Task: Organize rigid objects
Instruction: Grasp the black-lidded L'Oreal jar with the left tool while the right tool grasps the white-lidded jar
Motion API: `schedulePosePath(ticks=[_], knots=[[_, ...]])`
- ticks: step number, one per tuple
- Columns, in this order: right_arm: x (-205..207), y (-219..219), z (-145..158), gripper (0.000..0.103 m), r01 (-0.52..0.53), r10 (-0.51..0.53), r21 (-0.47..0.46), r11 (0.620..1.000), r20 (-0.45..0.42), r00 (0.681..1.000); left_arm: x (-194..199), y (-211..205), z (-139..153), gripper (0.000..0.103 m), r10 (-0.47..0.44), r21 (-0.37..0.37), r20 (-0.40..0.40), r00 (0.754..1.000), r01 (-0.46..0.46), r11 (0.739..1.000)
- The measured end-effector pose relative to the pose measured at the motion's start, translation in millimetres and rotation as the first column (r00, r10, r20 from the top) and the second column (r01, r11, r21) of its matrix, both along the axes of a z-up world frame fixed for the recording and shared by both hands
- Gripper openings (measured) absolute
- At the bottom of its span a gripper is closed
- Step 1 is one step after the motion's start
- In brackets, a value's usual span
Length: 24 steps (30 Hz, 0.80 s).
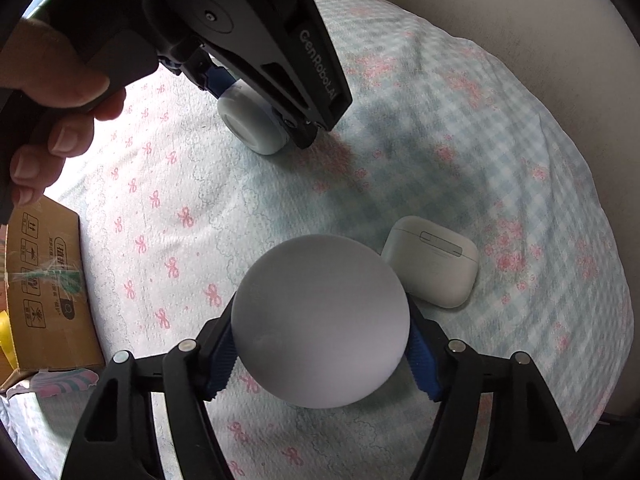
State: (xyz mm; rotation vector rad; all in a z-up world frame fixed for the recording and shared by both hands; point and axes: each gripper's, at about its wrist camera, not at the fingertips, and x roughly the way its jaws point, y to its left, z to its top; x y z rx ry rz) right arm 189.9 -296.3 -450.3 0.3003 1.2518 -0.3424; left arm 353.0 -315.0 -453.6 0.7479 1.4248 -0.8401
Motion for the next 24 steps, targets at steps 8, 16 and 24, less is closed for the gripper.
schedulePosePath(ticks=[8,16,24], knots=[[-20,-23,25,0.068,0.021,-0.021,-0.005,1.0,0.031,0.999,-1,8,53,0.054,0.103,-0.081,0.003,0.995,-0.103,0.991],[-43,-38,79,0.068,0.004,-0.003,-0.017,1.0,0.075,0.997,-17,44,140,0.054,0.234,-0.168,0.019,0.972,-0.228,0.959],[-66,-37,177,0.068,-0.067,0.074,-0.055,0.996,0.149,0.986,-53,108,247,0.054,0.407,-0.28,0.051,0.912,-0.378,0.882]])
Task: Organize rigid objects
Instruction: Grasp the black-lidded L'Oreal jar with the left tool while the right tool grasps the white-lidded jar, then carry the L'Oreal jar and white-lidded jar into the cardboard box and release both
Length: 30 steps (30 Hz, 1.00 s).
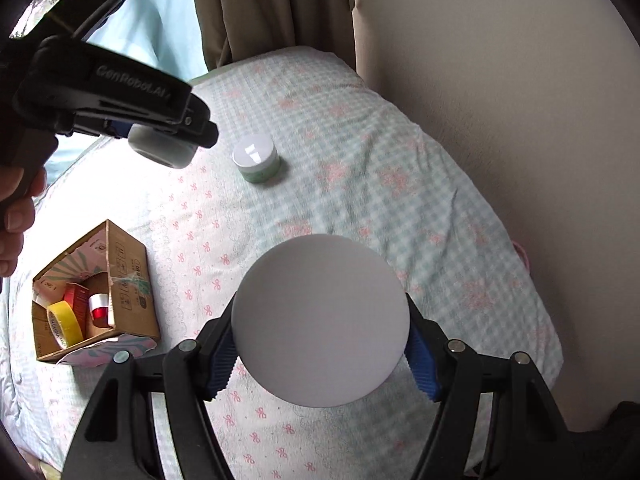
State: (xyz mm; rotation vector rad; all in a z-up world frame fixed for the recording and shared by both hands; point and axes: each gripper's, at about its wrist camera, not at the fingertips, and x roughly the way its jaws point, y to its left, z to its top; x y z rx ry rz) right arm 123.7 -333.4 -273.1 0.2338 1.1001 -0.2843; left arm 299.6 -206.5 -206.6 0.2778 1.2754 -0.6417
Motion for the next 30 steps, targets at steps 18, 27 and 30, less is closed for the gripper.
schedulePosePath(ticks=[18,27,30], knots=[[41,111,137,0.068,-0.349,0.338,0.054,0.936,0.141,0.93,-74,270,90,0.054,0.422,-0.038,0.119,0.899,-0.421,0.906],[89,213,123,0.068,-0.475,0.462,0.148,0.868,0.114,0.88,-88,345,36,0.054,0.507,0.006,0.082,0.858,-0.509,0.861],[108,235,105,0.068,-0.494,0.486,0.17,0.853,0.088,0.87,-81,345,12,0.054,0.508,0.012,0.061,0.859,-0.51,0.86]])
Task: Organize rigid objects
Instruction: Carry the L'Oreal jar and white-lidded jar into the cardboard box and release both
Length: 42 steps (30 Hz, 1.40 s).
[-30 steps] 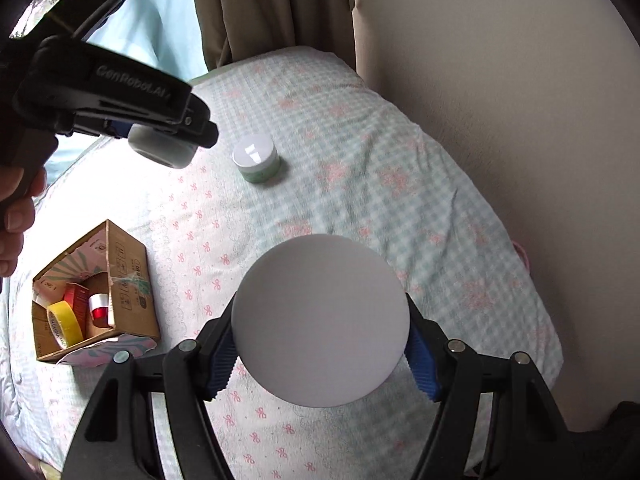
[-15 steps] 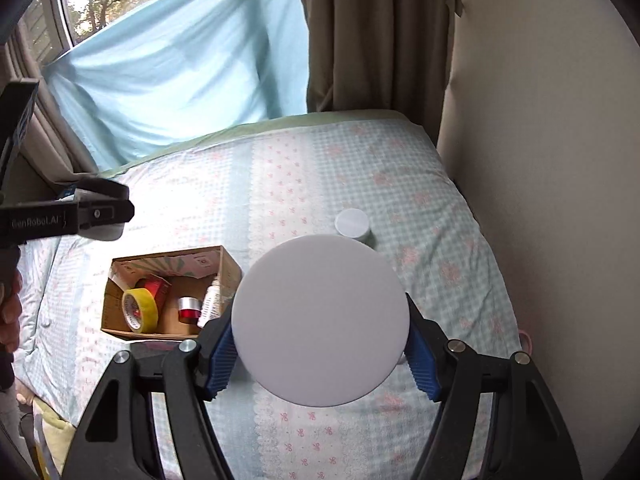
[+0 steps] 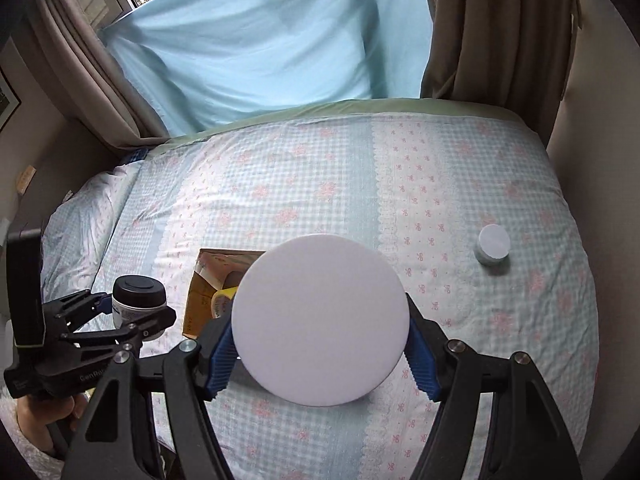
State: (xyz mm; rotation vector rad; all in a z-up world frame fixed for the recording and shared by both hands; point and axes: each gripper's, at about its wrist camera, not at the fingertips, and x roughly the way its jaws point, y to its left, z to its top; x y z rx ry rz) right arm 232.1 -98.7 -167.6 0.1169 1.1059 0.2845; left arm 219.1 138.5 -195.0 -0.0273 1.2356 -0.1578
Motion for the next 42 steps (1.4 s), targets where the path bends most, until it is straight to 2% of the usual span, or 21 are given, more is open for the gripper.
schedulePosePath(ticks=[7,11,19,23,27,32,33,35,37,39,42], knots=[[46,31,-48,0.068,-0.066,0.065,-0.005,0.998,-0.115,0.991,35,-10,-56,0.054,-0.009,-0.026,-0.083,0.997,0.007,1.0],[72,38,-83,0.068,-0.085,0.082,-0.004,0.996,-0.203,0.976,59,-16,-85,0.054,-0.039,-0.007,-0.126,0.991,0.039,0.999],[115,46,-158,0.068,-0.087,0.089,0.019,0.996,-0.359,0.929,98,-21,-150,0.054,-0.063,0.008,-0.251,0.966,0.067,0.998],[125,54,-191,0.068,-0.134,0.129,0.017,0.991,-0.425,0.896,111,-25,-177,0.054,-0.082,0.037,-0.294,0.952,0.098,0.995],[130,60,-211,0.068,-0.145,0.138,0.021,0.989,-0.464,0.875,116,-28,-198,0.054,-0.116,0.049,-0.331,0.936,0.14,0.989],[131,63,-222,0.068,-0.106,0.113,0.041,0.993,-0.493,0.863,120,-29,-205,0.055,-0.149,0.028,-0.348,0.926,0.169,0.985],[131,63,-224,0.068,-0.1,0.106,0.038,0.994,-0.497,0.861,121,-30,-204,0.057,-0.165,0.015,-0.35,0.922,0.181,0.983],[131,64,-226,0.072,-0.086,0.085,0.02,0.996,-0.493,0.866,121,-31,-195,0.099,-0.189,0.027,-0.336,0.923,0.211,0.977],[132,60,-223,0.103,-0.034,0.064,0.071,0.997,-0.471,0.88,118,-30,-183,0.103,-0.22,0.043,-0.297,0.929,0.243,0.969],[132,53,-218,0.103,0.016,0.054,0.15,0.989,-0.445,0.894,116,-28,-176,0.103,-0.235,0.045,-0.286,0.929,0.258,0.965],[128,48,-217,0.103,0.026,0.025,0.104,0.994,-0.457,0.889,112,-22,-172,0.103,-0.228,0.051,-0.284,0.932,0.252,0.966]])
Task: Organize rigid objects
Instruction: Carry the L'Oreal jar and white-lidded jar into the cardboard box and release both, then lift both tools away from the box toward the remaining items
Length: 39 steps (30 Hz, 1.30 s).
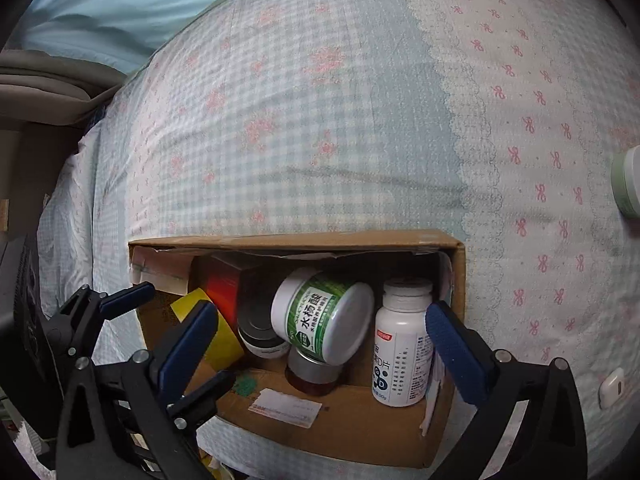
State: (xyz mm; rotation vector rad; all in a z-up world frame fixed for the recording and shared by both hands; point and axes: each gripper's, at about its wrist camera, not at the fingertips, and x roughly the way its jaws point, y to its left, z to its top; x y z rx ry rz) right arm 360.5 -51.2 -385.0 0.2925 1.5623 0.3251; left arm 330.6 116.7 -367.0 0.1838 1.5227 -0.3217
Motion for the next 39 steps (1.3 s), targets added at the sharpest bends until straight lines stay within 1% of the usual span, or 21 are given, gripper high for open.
schedulePosePath(ticks=[5,7,11,16,19,24,29,31,33,36,39], knots=[[-12,-7,12,0.103,0.029,-0.029,-0.01,1.0,0.018,0.999,-15,10,7,0.103,0.043,-0.003,0.013,0.999,-0.043,0.999],[-17,-4,20,0.103,0.011,-0.01,-0.02,1.0,0.035,0.999,-23,13,12,0.103,0.052,0.001,0.021,0.998,-0.052,0.999],[-27,1,39,0.103,-0.026,0.03,-0.05,0.998,0.081,0.996,-36,17,26,0.103,0.043,0.035,0.054,0.998,-0.045,0.998],[-44,5,66,0.103,-0.03,0.037,-0.054,0.998,0.128,0.991,-56,24,53,0.103,0.054,0.029,0.102,0.993,-0.057,0.998],[-55,8,85,0.103,-0.025,0.034,-0.057,0.998,0.173,0.984,-68,25,71,0.103,0.044,0.061,0.135,0.99,-0.052,0.997],[-79,7,122,0.103,-0.015,0.033,-0.074,0.997,0.255,0.966,-91,24,107,0.103,0.017,0.068,0.213,0.977,-0.032,0.997],[-105,-12,163,0.103,0.052,-0.018,-0.097,0.994,0.324,0.946,-107,12,140,0.103,0.0,0.027,0.261,0.965,-0.008,1.0],[-115,-26,180,0.103,0.1,-0.051,-0.117,0.988,0.361,0.931,-111,2,150,0.103,-0.026,0.009,0.279,0.96,0.024,1.0],[-125,-44,194,0.103,0.155,-0.094,-0.134,0.979,0.381,0.92,-113,-12,158,0.103,-0.063,0.008,0.312,0.948,0.063,0.998],[-138,-76,208,0.103,0.265,-0.191,-0.147,0.953,0.389,0.901,-113,-36,169,0.103,-0.123,-0.018,0.356,0.926,0.138,0.99],[-159,-114,215,0.103,0.382,-0.304,-0.154,0.911,0.375,0.876,-106,-63,174,0.103,-0.163,-0.039,0.377,0.911,0.192,0.981]])
